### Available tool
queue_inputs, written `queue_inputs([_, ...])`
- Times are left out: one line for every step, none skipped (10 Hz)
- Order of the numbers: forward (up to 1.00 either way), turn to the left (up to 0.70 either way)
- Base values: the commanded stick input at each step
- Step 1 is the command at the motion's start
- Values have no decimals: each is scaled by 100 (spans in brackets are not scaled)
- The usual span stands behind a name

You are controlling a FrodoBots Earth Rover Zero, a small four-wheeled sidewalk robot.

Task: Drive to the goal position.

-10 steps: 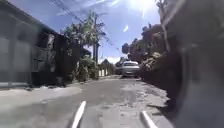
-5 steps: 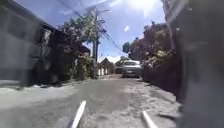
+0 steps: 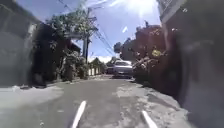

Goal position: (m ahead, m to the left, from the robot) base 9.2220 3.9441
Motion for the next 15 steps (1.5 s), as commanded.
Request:
queue_inputs([85, 3])
queue_inputs([85, 13])
queue_inputs([85, -6])
queue_inputs([85, -30])
queue_inputs([85, -33])
queue_inputs([85, -34])
queue_inputs([85, -34])
queue_inputs([85, -31])
queue_inputs([85, 2])
queue_inputs([85, 12])
queue_inputs([85, 6])
queue_inputs([85, -26])
queue_inputs([85, -27])
queue_inputs([85, -28])
queue_inputs([85, -19])
